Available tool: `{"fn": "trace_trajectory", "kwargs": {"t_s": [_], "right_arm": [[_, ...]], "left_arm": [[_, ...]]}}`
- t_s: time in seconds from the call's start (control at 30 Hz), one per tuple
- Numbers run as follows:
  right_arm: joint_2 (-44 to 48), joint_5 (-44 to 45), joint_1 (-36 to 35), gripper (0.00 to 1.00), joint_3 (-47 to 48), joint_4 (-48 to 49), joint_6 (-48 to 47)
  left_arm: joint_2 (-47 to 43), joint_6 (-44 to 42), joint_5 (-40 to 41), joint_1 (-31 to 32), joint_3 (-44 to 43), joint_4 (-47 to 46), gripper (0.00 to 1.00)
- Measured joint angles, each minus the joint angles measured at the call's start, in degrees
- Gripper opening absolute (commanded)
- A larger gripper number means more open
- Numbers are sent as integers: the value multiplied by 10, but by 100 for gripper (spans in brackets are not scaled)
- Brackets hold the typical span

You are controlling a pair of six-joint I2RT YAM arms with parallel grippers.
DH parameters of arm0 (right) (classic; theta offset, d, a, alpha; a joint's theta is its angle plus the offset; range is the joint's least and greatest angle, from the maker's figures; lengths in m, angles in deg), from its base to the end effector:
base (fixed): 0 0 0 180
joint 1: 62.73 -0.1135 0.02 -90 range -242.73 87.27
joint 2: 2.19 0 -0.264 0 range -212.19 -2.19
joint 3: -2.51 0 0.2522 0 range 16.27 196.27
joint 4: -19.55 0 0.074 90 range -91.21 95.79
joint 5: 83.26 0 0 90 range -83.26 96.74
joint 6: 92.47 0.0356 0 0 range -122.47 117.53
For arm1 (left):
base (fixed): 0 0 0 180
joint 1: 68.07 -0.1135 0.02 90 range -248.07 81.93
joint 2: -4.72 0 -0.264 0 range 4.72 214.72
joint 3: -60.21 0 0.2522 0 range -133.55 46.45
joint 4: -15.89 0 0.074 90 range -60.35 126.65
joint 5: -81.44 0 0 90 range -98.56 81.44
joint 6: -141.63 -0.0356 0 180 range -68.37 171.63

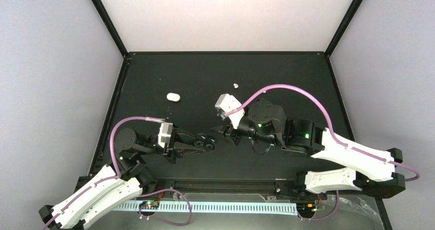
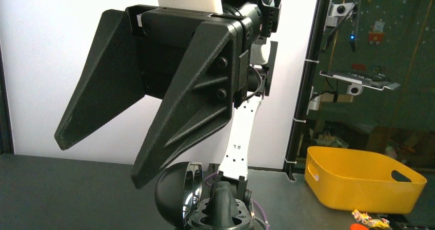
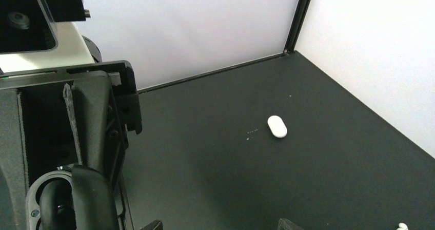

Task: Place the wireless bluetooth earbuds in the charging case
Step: Close the charging case.

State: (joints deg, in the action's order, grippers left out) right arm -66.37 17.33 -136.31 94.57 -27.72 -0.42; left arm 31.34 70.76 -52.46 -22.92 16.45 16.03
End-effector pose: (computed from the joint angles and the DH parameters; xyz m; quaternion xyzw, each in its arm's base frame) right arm 0.0715 0.2195 0.4329 -0.4317 0.6905 0.2933 0.5008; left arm 0.0673 -0.1027 0.3353 0.4170 0.4699 -0.5849 0.5130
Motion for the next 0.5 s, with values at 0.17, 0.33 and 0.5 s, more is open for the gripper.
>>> {"fn": "trace_trajectory", "kwargs": {"t_s": [0.17,0.33,0.5], "right_arm": [[-9,-3,0,58,5,-11,0],[-12,-15,0,58,7,-18,0],[-12,-32,0,58,8,-21,0]], "left_arm": [[0,0,0,0,0,0,1],[0,0,0,0,0,0,2],[0,0,0,0,0,0,2]]}}
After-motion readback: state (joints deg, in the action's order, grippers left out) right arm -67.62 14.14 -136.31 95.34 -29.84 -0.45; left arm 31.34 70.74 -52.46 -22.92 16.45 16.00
